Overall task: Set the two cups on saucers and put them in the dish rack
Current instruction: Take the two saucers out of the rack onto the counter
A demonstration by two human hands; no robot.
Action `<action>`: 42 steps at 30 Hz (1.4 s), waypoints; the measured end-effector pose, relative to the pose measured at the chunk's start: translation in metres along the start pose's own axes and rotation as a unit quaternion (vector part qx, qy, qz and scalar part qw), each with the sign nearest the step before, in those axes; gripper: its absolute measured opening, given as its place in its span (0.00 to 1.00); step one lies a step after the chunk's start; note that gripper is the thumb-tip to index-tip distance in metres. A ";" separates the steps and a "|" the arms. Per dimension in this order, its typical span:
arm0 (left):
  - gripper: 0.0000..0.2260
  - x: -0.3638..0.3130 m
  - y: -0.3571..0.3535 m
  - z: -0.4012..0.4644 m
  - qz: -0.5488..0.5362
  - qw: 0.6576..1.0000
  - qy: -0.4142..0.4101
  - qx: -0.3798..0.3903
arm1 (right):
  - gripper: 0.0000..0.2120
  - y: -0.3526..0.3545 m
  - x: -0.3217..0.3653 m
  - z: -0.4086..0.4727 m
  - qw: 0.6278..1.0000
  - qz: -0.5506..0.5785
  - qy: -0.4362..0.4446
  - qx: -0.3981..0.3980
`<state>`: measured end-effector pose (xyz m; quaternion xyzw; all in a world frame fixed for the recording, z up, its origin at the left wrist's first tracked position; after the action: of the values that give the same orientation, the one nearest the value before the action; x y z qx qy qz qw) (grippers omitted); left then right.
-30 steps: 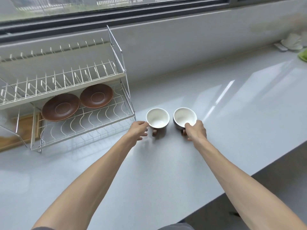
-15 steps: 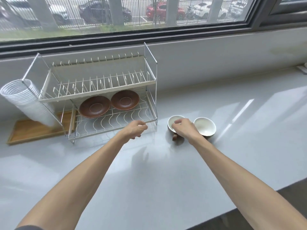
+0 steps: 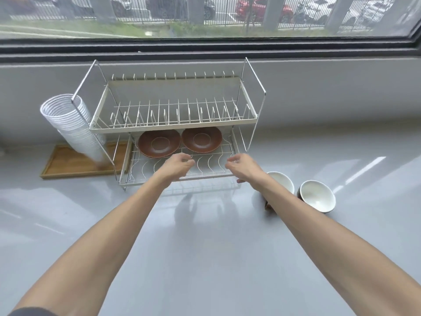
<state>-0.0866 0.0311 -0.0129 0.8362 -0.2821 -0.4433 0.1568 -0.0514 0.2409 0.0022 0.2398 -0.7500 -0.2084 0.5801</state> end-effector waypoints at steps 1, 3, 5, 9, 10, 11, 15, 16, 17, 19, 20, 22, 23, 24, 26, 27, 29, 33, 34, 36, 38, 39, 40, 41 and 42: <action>0.20 -0.001 0.000 0.006 -0.021 1.000 0.004 -0.009 | 0.20 -0.002 0.001 0.007 1.000 0.009 0.004 -0.001; 0.21 -0.003 -0.001 0.020 -0.059 0.998 0.015 -0.022 | 0.21 -0.006 0.001 0.023 1.000 0.026 0.011 -0.008; 0.22 -0.005 -0.002 0.034 -0.098 0.994 0.031 -0.035 | 0.22 -0.009 0.003 0.036 0.999 0.031 0.015 -0.017; 0.26 -0.010 -0.005 0.062 -0.118 0.989 0.051 -0.071 | 0.23 -0.014 0.007 0.067 0.999 -0.007 0.023 -0.022; 0.26 -0.010 -0.006 0.067 -0.112 0.989 0.051 -0.082 | 0.23 -0.015 0.007 0.075 0.999 -0.012 0.024 -0.025; 0.27 -0.011 -0.007 0.072 -0.109 0.988 0.053 -0.091 | 0.24 -0.017 0.006 0.083 0.999 -0.013 0.026 -0.029; 0.27 -0.015 -0.010 0.088 -0.114 0.985 0.070 -0.107 | 0.18 -0.026 0.005 0.117 0.999 -0.024 0.012 -0.032; 0.27 -0.016 -0.010 0.092 -0.117 0.984 0.077 -0.110 | 0.13 -0.029 0.004 0.125 0.999 -0.029 0.006 -0.037; 0.26 -0.017 -0.009 0.096 -0.117 0.983 0.083 -0.113 | 0.11 -0.031 0.005 0.131 0.998 -0.035 -0.003 -0.045; 0.24 -0.017 -0.009 0.103 -0.116 0.982 0.088 -0.117 | 0.12 -0.035 0.006 0.142 0.998 -0.033 -0.008 -0.057; 0.22 -0.017 -0.009 0.107 -0.120 0.982 0.091 -0.118 | 0.14 -0.036 0.005 0.147 0.998 -0.024 -0.002 -0.061; 0.19 -0.017 -0.009 0.114 -0.136 0.978 0.099 -0.123 | 0.19 -0.038 0.008 0.154 0.998 -0.009 -0.002 -0.067; 0.18 -0.019 -0.009 0.117 -0.145 0.976 0.104 -0.127 | 0.20 -0.038 0.009 0.157 0.998 -0.002 -0.006 -0.069; 0.15 -0.020 -0.010 0.119 -0.155 0.973 0.109 -0.132 | 0.21 -0.039 0.009 0.160 0.998 0.004 -0.009 -0.069; 0.11 -0.021 -0.011 0.121 -0.171 0.969 0.114 -0.141 | 0.22 -0.041 0.008 0.164 0.998 0.003 -0.013 -0.067; 0.10 -0.020 -0.011 0.123 -0.169 0.969 0.112 -0.144 | 0.21 -0.041 0.008 0.166 0.997 0.002 -0.013 -0.071; 0.11 -0.016 -0.012 0.125 -0.156 0.970 0.106 -0.151 | 0.20 -0.041 0.008 0.166 0.997 0.005 -0.014 -0.080; 0.07 -0.011 -0.015 0.122 -0.153 0.973 0.086 -0.148 | 0.17 -0.040 0.007 0.160 0.995 0.013 -0.007 -0.100; 0.09 -0.009 -0.015 0.120 -0.156 0.974 0.083 -0.143 | 0.18 -0.040 0.006 0.157 0.995 0.013 -0.008 -0.103; 0.18 -0.006 -0.017 0.117 -0.161 0.975 0.084 -0.131 | 0.17 -0.040 0.003 0.151 0.994 -0.002 -0.014 -0.105; 0.26 -0.001 -0.018 0.112 -0.158 0.974 0.093 -0.134 | 0.13 -0.039 0.000 0.144 0.994 -0.015 -0.024 -0.105; 0.27 0.001 -0.019 0.109 -0.156 0.973 0.096 -0.137 | 0.12 -0.039 -0.001 0.142 0.994 -0.016 -0.028 -0.109; 0.28 0.004 -0.020 0.106 -0.157 0.973 0.096 -0.138 | 0.12 -0.038 -0.001 0.139 0.993 -0.017 -0.030 -0.111; 0.29 0.005 -0.020 0.104 -0.160 0.973 0.095 -0.138 | 0.13 -0.037 -0.001 0.135 0.993 -0.019 -0.030 -0.110; 0.29 0.007 -0.019 0.101 -0.166 0.972 0.094 -0.137 | 0.16 -0.037 -0.001 0.132 0.994 -0.021 -0.026 -0.106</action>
<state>-0.1607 0.0411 -0.0834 0.8796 -0.0603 -0.4174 0.2201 -0.1752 0.2168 -0.0523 0.1872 -0.7336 -0.3051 0.5777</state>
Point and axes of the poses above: each hand's wrist, its own z-axis towards the middle knuckle, its own y-axis out of the back of the hand, x = y × z, the point moved 1 cm from there along z, towards the middle knuckle, and after that the axes turned 11 degrees about y, right-handed, at the moved point
